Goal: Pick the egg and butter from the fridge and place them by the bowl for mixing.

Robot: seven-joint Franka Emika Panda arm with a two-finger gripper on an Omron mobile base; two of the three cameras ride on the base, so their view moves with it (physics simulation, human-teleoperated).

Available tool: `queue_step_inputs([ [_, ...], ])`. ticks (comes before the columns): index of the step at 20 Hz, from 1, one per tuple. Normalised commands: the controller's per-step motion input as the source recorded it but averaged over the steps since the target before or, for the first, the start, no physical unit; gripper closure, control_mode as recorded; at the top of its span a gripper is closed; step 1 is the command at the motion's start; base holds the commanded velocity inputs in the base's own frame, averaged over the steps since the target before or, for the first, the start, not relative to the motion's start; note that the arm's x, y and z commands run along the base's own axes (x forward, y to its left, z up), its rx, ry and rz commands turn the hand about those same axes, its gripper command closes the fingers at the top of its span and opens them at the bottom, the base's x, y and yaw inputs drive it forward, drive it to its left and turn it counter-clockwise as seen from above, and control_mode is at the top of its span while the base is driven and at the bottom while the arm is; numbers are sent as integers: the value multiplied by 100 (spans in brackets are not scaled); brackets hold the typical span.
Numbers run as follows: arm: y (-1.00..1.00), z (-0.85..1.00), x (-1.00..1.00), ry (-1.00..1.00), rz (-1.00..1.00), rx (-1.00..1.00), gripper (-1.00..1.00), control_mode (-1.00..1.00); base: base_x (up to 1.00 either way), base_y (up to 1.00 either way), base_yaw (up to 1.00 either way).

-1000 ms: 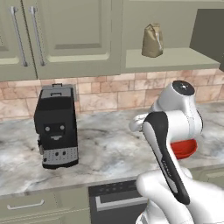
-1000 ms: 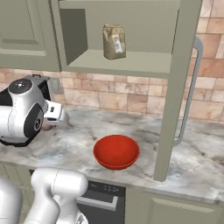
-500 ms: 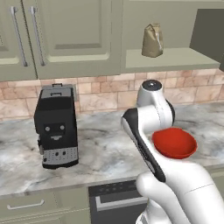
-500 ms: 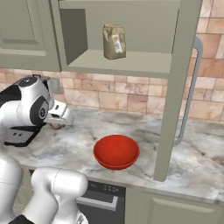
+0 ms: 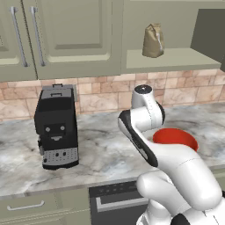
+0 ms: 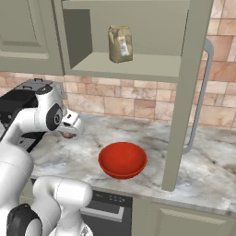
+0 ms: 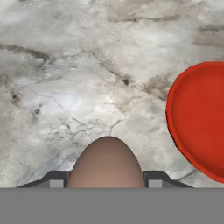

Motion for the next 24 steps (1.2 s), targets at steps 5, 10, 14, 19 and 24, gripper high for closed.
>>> queue_step_inputs([
  [5, -14, -44, 38, 0, 0, 7, 100, -100, 0, 0, 0],
  [10, -13, -37, 50, 0, -1, 3, 100, -100, 0, 0, 0],
  [14, -5, -33, 52, 9, -4, 2, 100, -100, 0, 0, 0],
  [19, -6, -33, 42, 6, -1, 0, 100, -100, 0, 0, 0],
  [24, -8, -15, 31, 0, 0, 0, 100, -100, 0, 0, 0],
])
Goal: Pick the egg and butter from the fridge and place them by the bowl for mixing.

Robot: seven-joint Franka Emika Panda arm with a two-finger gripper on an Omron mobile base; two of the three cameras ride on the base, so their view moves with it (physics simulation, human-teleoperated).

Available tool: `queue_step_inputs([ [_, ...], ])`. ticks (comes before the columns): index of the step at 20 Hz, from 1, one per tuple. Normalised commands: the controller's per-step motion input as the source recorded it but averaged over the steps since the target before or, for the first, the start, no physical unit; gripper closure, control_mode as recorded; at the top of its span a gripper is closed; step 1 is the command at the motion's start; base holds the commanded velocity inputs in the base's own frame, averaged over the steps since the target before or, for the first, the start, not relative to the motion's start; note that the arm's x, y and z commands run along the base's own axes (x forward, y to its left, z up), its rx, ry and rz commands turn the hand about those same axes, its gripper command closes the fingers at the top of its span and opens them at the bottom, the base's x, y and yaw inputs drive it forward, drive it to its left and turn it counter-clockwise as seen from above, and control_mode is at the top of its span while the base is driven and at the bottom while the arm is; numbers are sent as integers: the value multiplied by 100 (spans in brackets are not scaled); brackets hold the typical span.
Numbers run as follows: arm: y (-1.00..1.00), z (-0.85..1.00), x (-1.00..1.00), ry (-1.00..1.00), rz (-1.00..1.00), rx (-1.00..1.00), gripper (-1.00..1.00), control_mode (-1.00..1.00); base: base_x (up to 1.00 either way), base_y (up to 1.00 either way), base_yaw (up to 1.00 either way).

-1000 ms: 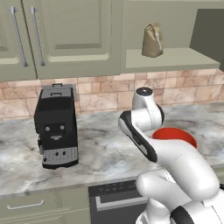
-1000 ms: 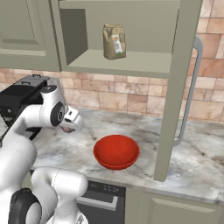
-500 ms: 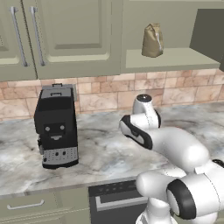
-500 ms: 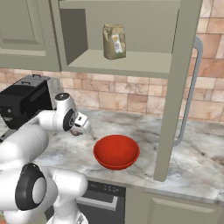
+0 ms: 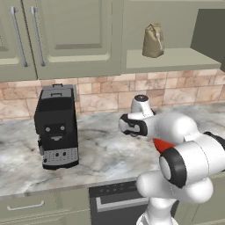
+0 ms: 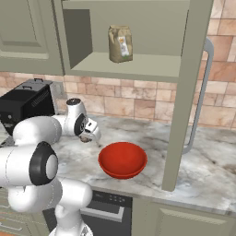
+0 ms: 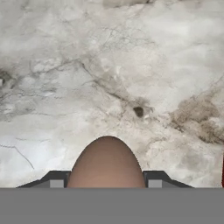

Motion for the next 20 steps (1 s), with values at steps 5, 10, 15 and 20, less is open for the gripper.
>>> queue_step_inputs([
  [5, -19, -17, 17, 3, 0, 0, 100, -100, 0, 0, 0],
  [10, -17, -28, 4, 4, -1, 0, 100, -100, 0, 0, 0],
  [15, -14, -33, 5, 0, 0, 0, 100, -100, 0, 0, 0],
  [20, -9, -16, 3, 0, 0, 0, 100, -100, 0, 0, 0],
])
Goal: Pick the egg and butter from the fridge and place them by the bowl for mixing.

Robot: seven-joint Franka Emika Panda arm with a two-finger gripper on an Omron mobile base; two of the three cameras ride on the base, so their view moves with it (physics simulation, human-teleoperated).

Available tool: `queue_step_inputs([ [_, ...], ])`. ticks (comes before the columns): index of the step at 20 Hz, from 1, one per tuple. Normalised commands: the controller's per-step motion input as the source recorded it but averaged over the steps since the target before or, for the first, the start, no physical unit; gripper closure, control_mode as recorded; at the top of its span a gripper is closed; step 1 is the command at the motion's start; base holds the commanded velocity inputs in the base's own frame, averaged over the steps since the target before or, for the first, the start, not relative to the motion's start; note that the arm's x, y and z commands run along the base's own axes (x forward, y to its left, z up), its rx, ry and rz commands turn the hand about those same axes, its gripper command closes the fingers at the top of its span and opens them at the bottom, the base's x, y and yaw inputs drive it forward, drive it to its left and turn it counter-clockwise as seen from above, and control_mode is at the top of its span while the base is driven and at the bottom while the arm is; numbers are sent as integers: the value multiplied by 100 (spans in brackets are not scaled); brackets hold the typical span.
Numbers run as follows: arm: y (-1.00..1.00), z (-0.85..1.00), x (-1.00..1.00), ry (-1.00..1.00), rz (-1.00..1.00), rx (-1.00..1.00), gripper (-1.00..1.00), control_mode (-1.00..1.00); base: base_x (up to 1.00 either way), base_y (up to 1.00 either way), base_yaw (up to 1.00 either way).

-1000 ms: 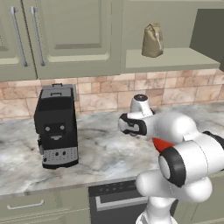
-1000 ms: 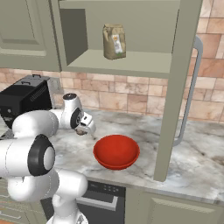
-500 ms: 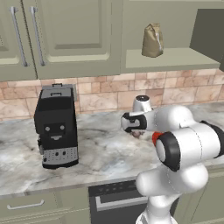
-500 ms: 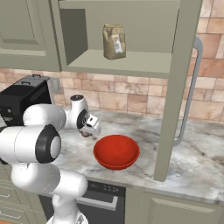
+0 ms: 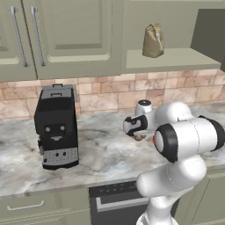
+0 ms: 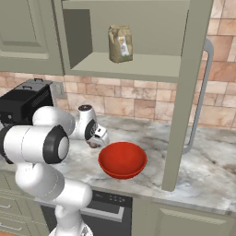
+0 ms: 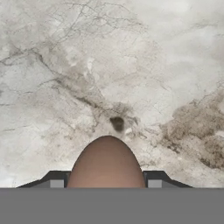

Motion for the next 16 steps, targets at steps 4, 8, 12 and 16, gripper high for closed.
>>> queue_step_inputs([
  [4, -5, -14, 0, 0, 0, 0, 100, -100, 0, 0, 0],
  [8, -4, -7, 1, 0, 0, 0, 100, -100, 0, 0, 0],
  [12, -1, -10, 6, 0, 0, 0, 100, -100, 0, 0, 0],
  [16, 0, -10, 7, 0, 0, 0, 100, -100, 0, 0, 0],
])
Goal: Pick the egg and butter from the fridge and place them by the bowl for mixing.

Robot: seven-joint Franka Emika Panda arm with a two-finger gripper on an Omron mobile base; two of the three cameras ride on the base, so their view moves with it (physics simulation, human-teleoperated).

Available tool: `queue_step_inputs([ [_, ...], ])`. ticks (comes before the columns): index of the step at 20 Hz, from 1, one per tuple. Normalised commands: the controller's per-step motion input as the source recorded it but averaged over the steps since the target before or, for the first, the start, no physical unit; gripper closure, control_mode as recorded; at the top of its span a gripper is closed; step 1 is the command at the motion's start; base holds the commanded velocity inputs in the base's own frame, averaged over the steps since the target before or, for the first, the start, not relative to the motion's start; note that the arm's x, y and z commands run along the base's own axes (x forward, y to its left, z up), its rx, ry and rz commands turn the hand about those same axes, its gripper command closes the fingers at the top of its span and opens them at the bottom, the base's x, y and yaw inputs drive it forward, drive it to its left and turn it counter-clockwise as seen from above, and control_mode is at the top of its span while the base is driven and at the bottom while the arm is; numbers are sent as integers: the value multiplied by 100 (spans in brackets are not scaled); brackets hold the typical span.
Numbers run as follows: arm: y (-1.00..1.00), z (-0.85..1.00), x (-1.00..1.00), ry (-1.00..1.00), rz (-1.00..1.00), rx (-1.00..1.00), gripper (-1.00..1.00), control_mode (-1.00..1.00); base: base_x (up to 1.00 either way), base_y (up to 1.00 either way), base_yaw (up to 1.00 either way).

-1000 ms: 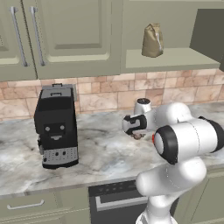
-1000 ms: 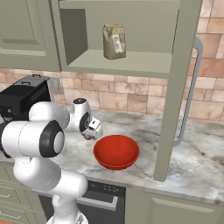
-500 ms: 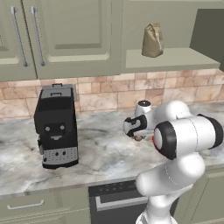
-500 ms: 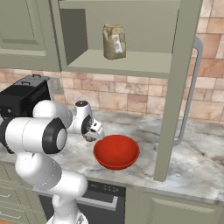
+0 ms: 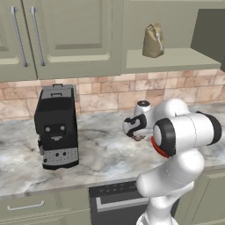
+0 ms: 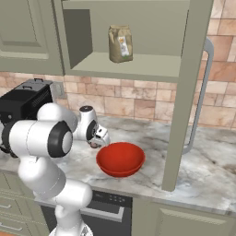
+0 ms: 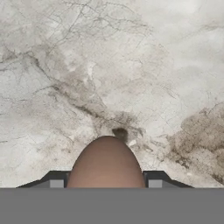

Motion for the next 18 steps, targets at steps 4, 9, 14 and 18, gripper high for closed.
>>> queue_step_inputs([
  [4, 0, -9, 0, 0, 0, 0, 100, -100, 0, 0, 0],
  [9, 1, -1, 0, 0, 0, 0, 100, -100, 0, 0, 0],
  [14, 0, -10, 0, 0, 0, 0, 100, -100, 0, 0, 0],
  [18, 0, -13, 0, 0, 0, 0, 100, -100, 0, 0, 0],
])
